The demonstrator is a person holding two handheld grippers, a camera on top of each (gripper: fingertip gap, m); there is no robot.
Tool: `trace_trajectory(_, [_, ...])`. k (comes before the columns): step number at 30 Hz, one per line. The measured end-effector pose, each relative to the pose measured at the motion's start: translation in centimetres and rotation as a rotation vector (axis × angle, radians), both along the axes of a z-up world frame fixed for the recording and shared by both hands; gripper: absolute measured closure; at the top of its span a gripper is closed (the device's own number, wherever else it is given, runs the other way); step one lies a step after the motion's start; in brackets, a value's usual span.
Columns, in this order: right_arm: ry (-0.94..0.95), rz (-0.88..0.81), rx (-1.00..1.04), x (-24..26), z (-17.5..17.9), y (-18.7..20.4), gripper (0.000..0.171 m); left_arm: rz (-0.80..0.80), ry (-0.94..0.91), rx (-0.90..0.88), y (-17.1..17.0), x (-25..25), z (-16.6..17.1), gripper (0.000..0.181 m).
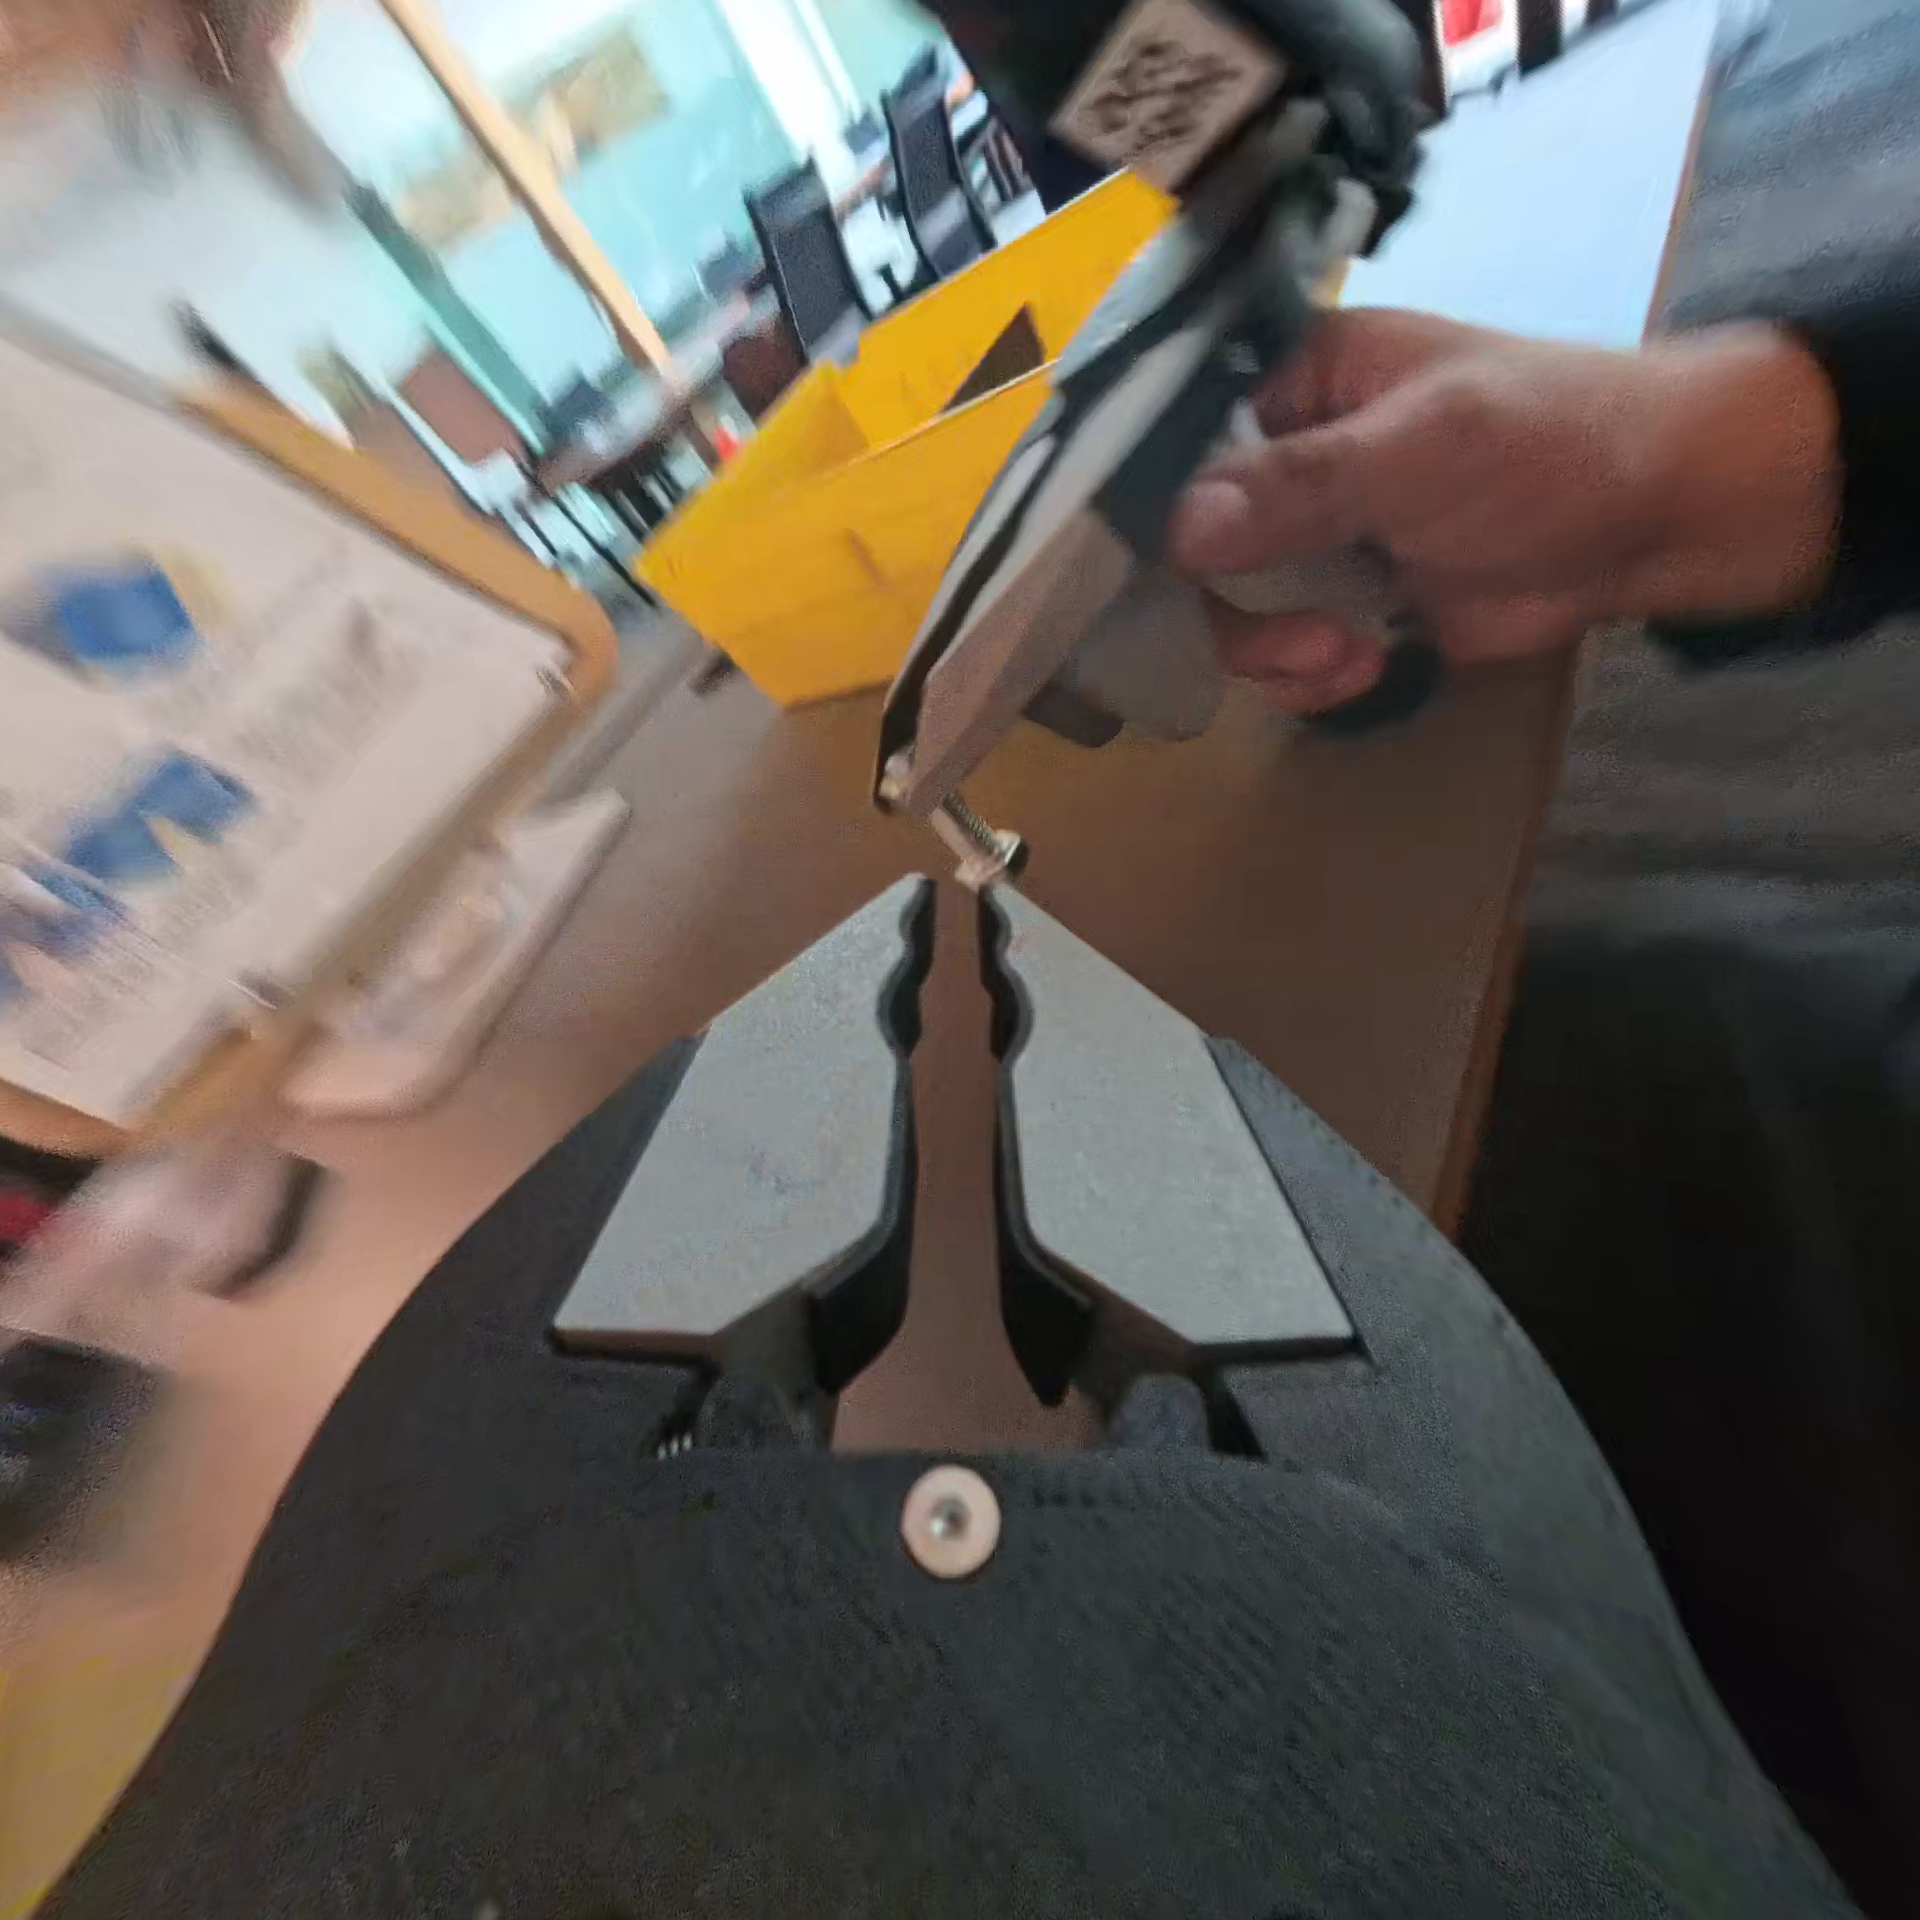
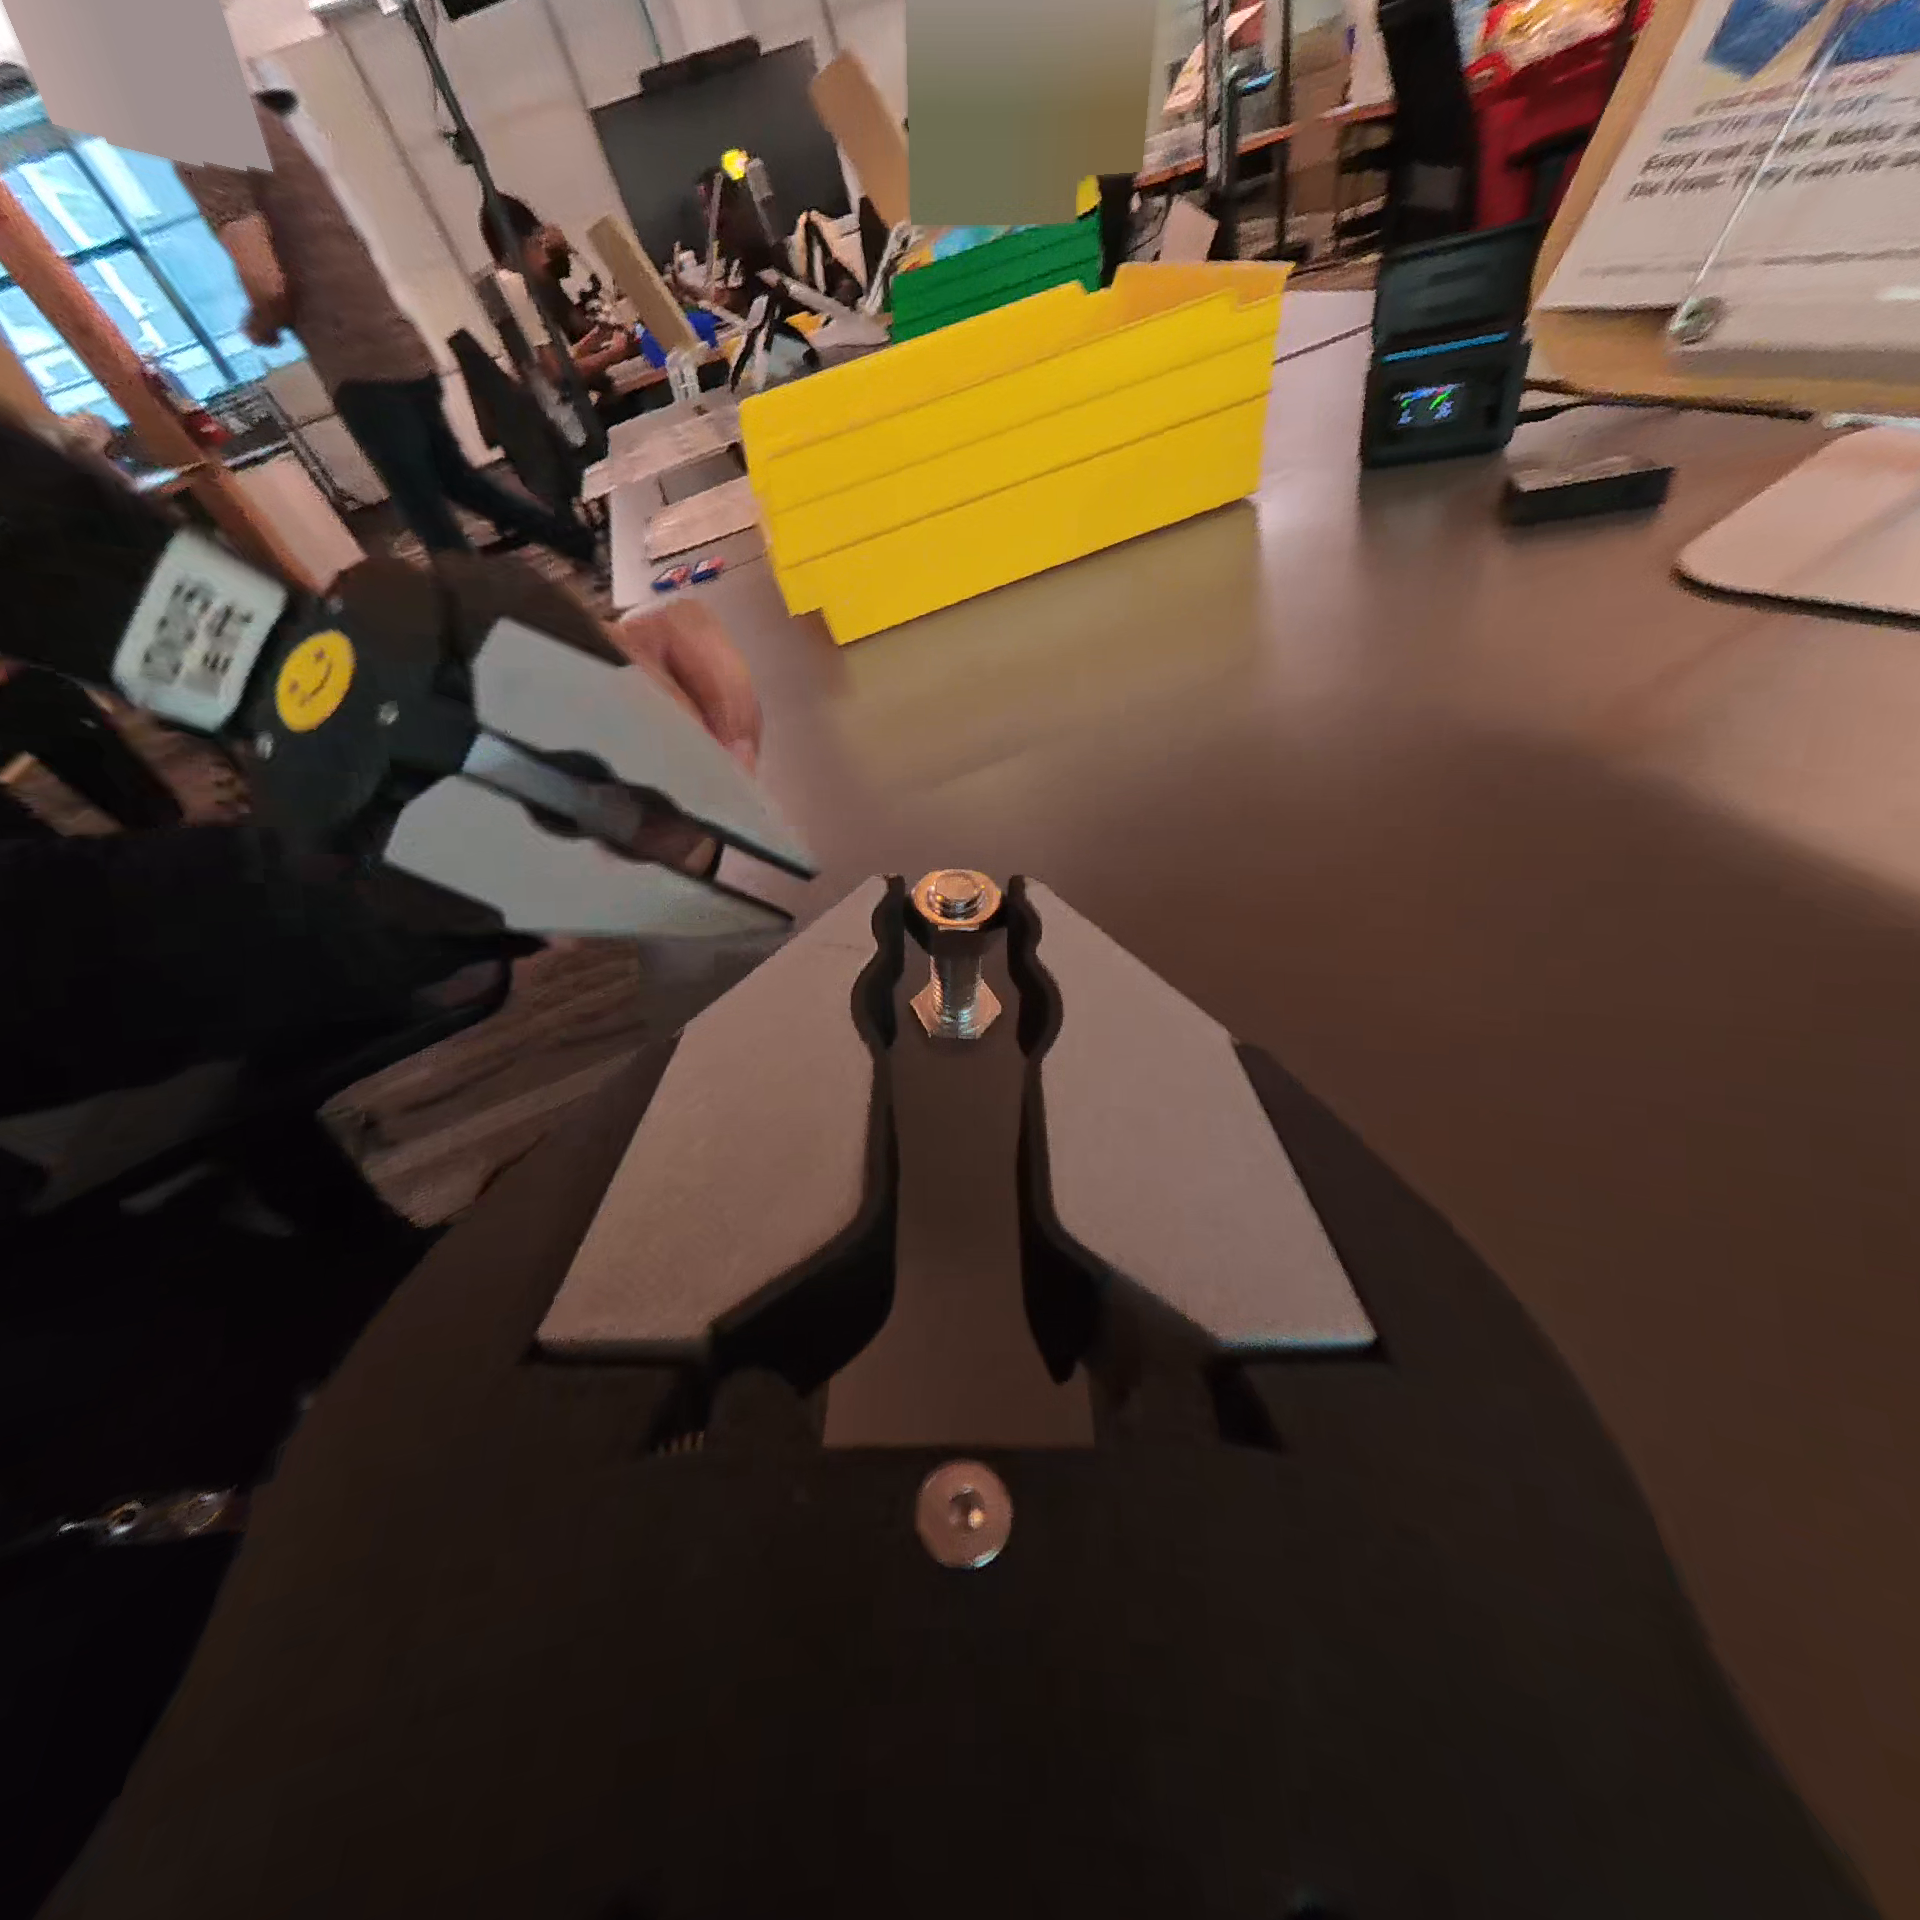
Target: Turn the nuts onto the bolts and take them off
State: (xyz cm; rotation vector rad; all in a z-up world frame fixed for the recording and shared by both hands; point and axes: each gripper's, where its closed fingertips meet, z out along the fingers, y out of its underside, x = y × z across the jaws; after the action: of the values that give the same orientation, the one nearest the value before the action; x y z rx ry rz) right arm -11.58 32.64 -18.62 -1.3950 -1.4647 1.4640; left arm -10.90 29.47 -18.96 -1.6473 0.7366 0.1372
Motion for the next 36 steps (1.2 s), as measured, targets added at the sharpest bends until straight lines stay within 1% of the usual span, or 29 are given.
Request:
trace_trajectory(1, [0.018, 0.002, 0.009, 0.1, 0.3, -0.1, 0.155, -0.021, -0.125, -0.097, 0.1, 0.0, -0.3, 0.172])
trace_trajectory(3, [0.053, 0.040, 0.021, 0.2, 0.9, -0.9, 0.155, -0.085, -0.323, -0.229, 0.4, 0.8, -0.5, 0.168])
trace_trajectory(4, [0.061, 0.045, 0.037, 0.3, 1.0, -1.1, 0.155, -0.095, -0.381, -0.255, 0.7, 0.8, -0.4, 0.166])
trace_trajectory(6, [0.076, 0.041, 0.078, 0.3, 1.1, -1.4, 0.155, -0.101, -0.441, -0.260, 1.4, 0.9, -0.4, 0.161])
trace_trajectory(8, [0.084, 0.036, 0.096, 0.4, 1.2, -1.6, 0.155, -0.102, -0.461, -0.253, 2.0, 0.7, -0.7, 0.159])
trace_trajectory(9, [0.078, 0.036, 0.097, 0.4, 1.1, -1.6, 0.155, -0.115, -0.477, -0.260, 2.0, 0.8, -0.7, 0.165])
trace_trajectory(12, [0.045, 0.054, 0.074, 0.2, 0.5, -1.8, 0.155, -0.178, -0.510, -0.255, 1.6, 1.2, -0.2, 0.172])
trace_trajectory(14, [0.036, 0.044, 0.075, 0.1, 0.4, -1.5, 0.155, -0.202, -0.527, -0.260, 1.4, 1.3, 0.0, 0.169])
trace_trajectory(17, [0.035, 0.041, 0.067, 0.1, 0.4, -1.4, 0.155, -0.202, -0.534, -0.262, 1.5, 1.2, 0.0, 0.171])
trace_trajectory(24, [0.039, 0.056, 0.070, 0.3, 0.4, -1.7, 0.155, -0.171, -0.475, -0.256, 1.6, 1.4, -0.4, 0.171])
trace_trajectory(33, [0.043, 0.051, 0.047, 0.4, 0.5, -1.5, 0.155, -0.160, -0.492, -0.250, 1.7, 1.2, -0.3, 0.179])
trace_trajectory(34, [0.044, 0.051, 0.047, 0.4, 0.5, -1.6, 0.155, -0.154, -0.508, -0.248, 1.8, 1.0, -0.2, 0.179])
trace_trajectory(36, [0.046, 0.046, 0.049, 0.4, 0.5, -1.5, 0.154, -0.143, -0.563, -0.249, 2.0, 0.4, 0.1, 0.172])
